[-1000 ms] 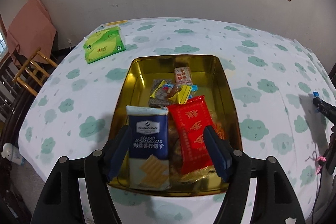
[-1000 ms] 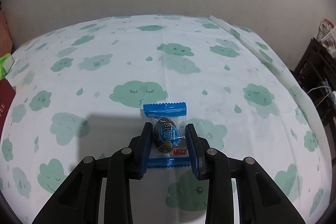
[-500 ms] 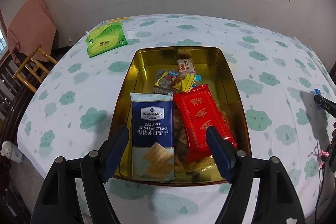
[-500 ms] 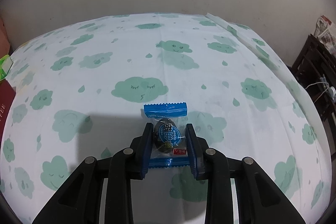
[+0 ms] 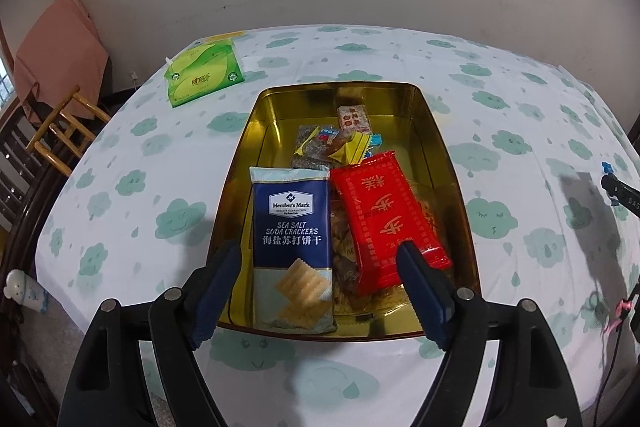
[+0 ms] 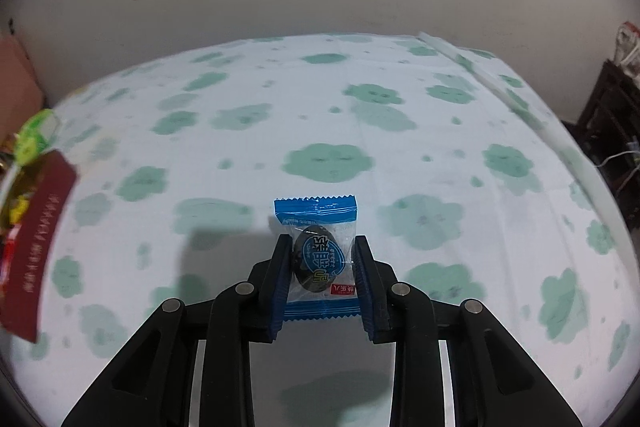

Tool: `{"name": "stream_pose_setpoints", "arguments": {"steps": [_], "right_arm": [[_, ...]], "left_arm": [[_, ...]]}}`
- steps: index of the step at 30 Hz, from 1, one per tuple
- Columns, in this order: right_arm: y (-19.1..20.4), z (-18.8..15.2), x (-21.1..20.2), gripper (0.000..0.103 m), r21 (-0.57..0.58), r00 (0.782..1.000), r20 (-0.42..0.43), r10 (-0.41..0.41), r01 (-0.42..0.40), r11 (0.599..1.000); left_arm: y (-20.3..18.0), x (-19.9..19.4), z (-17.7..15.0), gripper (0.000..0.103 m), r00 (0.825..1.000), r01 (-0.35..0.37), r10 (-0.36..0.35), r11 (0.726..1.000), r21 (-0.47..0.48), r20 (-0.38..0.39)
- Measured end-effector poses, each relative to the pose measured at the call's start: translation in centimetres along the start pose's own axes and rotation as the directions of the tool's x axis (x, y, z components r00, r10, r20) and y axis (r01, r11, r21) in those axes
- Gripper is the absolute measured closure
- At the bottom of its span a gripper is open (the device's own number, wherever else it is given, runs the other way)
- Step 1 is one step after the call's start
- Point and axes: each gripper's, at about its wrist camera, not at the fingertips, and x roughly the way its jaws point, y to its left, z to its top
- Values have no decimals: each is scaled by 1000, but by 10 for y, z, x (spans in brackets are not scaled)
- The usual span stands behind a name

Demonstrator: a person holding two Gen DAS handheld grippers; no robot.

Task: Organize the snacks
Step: 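Withdraw the left gripper from the tin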

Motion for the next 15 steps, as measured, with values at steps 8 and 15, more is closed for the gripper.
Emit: {"name": "stream_pose_setpoints", "arguments": {"steps": [8,15], "right_arm": [[52,-6,-21,72,-70,996,21,85,-83,994],[91,-10,-28,72,-134,992,22,125,-121,984]], "left_arm": [[4,0,-2,26,1000,-1,1,1000,-8,-7],[12,-5,-3,25,1000,-6,6,1000,-28,4]]}}
